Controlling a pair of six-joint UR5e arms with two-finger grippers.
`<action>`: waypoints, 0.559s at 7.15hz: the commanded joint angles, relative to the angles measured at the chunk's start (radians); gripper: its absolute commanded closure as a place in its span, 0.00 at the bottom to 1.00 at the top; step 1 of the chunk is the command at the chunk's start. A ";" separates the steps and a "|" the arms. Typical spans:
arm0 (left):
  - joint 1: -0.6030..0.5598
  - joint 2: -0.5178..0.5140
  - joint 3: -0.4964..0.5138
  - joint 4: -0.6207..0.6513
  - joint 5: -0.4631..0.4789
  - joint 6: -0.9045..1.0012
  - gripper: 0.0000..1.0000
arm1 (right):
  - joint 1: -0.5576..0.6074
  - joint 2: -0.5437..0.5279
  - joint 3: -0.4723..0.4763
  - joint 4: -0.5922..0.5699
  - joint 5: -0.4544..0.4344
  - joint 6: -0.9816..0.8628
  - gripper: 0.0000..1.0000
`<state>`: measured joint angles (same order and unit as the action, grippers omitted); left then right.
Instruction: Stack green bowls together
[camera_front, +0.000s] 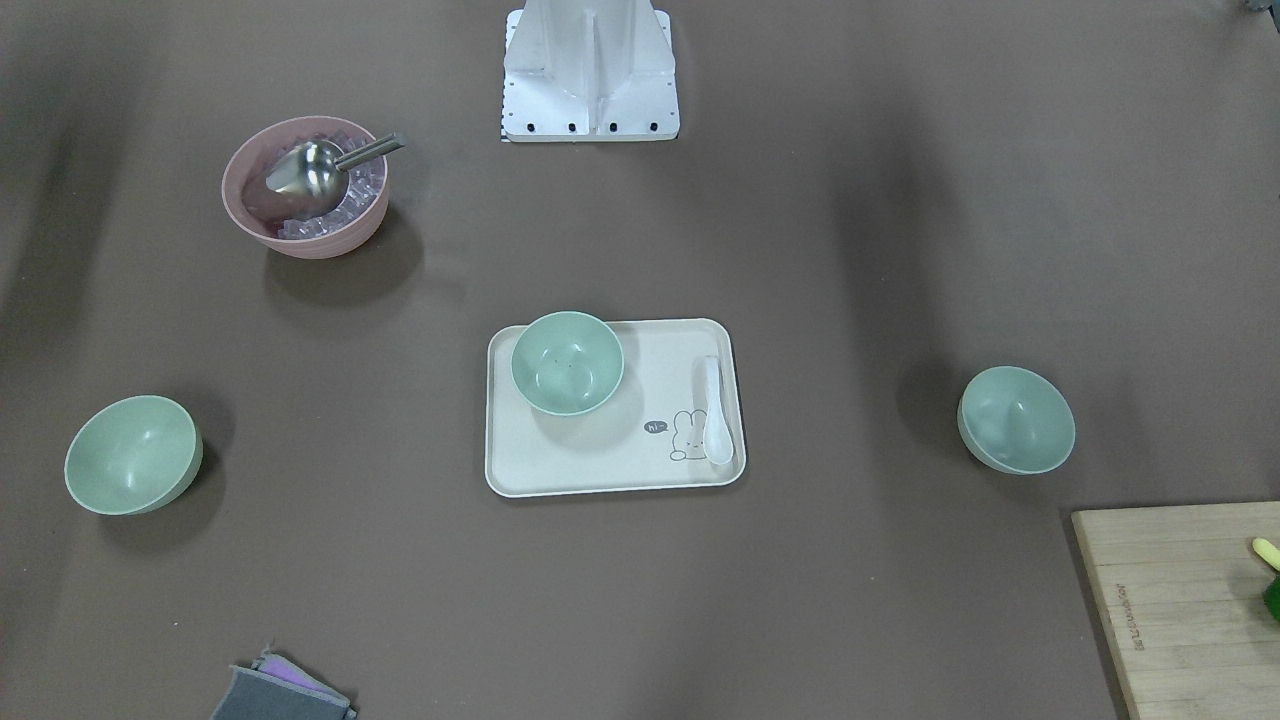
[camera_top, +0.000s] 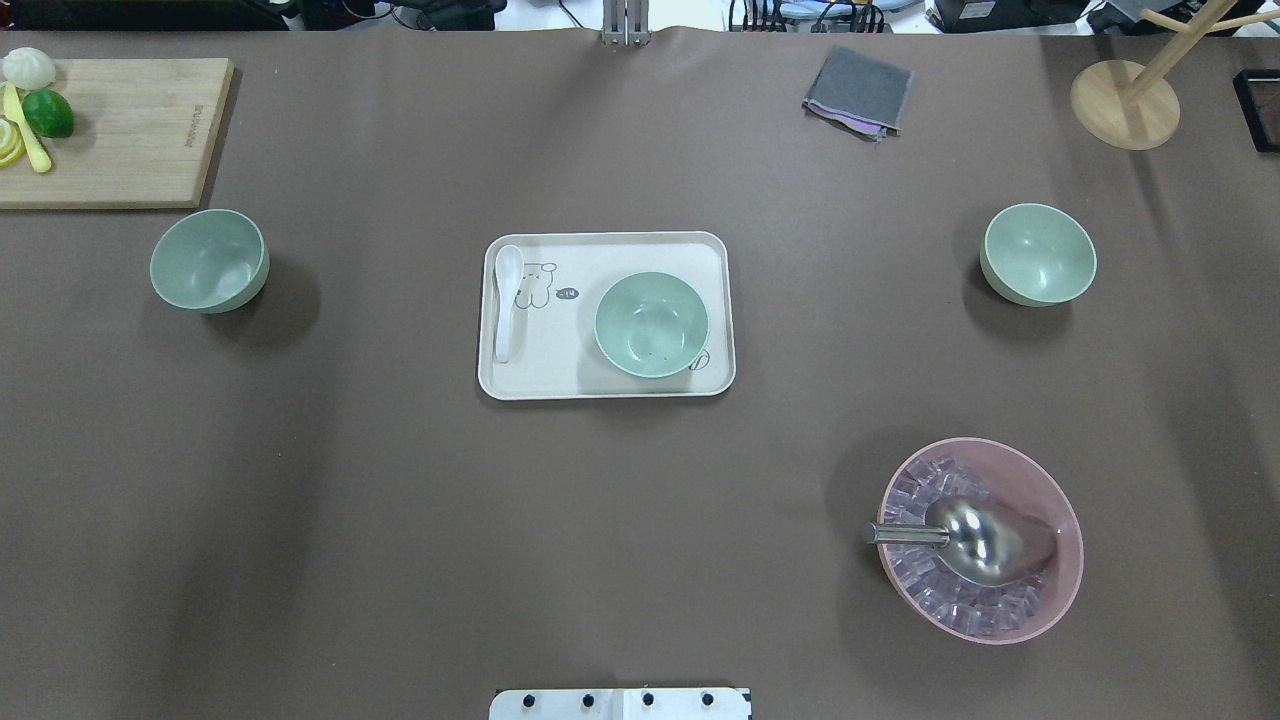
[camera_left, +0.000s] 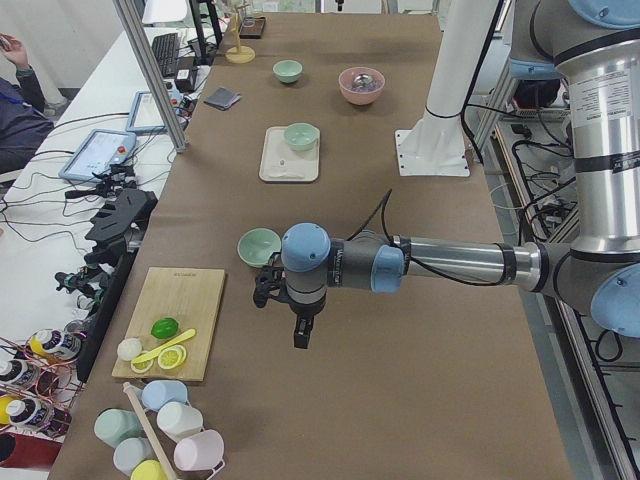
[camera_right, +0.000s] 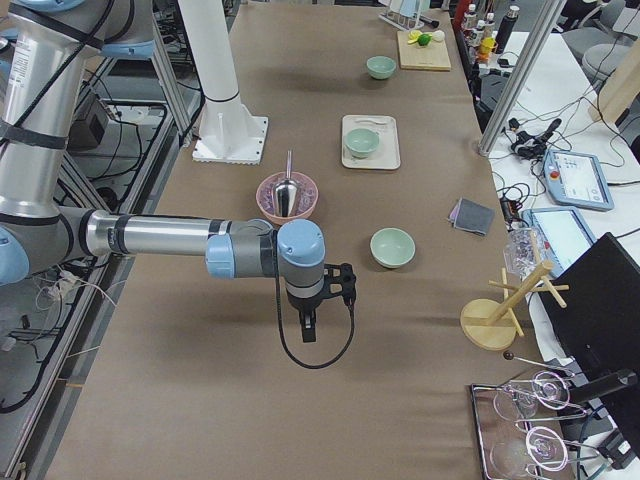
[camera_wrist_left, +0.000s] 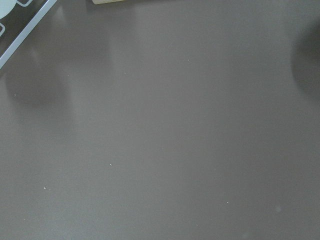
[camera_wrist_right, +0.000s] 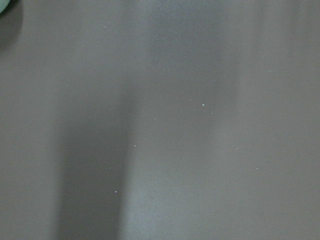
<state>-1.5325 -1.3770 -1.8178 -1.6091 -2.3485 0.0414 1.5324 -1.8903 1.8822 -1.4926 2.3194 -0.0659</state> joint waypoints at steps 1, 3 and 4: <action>0.000 0.003 -0.002 -0.015 0.000 0.000 0.02 | 0.000 -0.003 0.000 0.000 0.002 0.000 0.00; 0.002 0.000 0.000 -0.038 0.005 0.002 0.02 | 0.000 0.002 0.003 0.005 0.006 0.000 0.00; 0.002 -0.004 0.002 -0.061 0.008 0.000 0.02 | -0.001 0.004 0.005 0.052 0.006 0.000 0.00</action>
<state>-1.5315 -1.3773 -1.8175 -1.6485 -2.3447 0.0421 1.5322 -1.8895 1.8849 -1.4782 2.3242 -0.0659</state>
